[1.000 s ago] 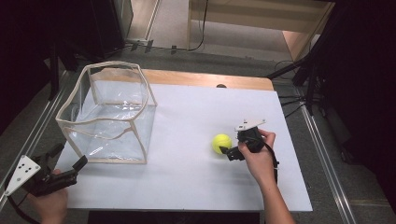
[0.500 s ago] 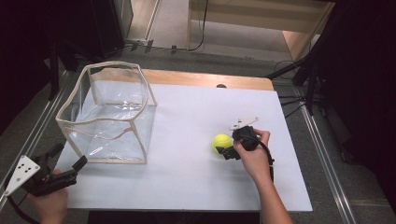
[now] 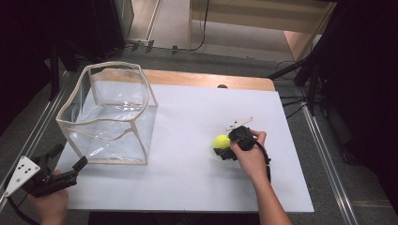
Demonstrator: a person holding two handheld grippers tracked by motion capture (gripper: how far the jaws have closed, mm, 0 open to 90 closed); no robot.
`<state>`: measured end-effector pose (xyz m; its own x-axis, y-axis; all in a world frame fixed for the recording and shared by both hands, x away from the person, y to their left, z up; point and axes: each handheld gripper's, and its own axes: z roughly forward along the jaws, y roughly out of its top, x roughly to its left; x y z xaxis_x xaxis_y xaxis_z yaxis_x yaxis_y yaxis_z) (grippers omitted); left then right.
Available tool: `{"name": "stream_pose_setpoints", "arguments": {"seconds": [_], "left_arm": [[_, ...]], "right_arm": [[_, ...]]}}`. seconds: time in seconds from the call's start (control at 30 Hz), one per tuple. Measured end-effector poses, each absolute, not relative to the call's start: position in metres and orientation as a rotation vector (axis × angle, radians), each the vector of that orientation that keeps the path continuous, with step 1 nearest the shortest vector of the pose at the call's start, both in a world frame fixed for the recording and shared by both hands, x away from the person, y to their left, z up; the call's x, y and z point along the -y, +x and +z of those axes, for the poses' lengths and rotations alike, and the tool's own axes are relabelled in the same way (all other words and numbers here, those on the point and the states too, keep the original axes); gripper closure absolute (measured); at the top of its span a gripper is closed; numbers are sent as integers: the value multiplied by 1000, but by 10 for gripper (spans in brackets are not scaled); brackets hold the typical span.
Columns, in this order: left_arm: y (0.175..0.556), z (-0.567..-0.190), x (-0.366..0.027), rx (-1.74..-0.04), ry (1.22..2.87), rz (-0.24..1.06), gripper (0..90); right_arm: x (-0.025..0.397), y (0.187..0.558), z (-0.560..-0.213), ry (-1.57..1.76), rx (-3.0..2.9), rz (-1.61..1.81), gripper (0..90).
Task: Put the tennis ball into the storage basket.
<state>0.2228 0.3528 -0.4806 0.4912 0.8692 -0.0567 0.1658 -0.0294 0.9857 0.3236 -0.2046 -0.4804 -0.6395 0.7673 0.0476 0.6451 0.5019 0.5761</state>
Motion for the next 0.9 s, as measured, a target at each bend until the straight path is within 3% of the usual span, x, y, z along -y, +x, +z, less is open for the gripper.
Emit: {"name": "stream_pose_setpoints", "arguments": {"seconds": [0.77, 0.83, 0.9], "left_arm": [[223, -481, -354, -934, 1518, 720, 65], [223, -481, -353, -934, 1518, 720, 65], [223, -481, -354, -934, 1519, 720, 65]], "right_arm": [[192, 329, -494, 1265, -2557, 807, 4], [193, 330, -495, 1258, -2541, 813, 134], [194, 330, -495, 1283, -2525, 810, 144]]}}
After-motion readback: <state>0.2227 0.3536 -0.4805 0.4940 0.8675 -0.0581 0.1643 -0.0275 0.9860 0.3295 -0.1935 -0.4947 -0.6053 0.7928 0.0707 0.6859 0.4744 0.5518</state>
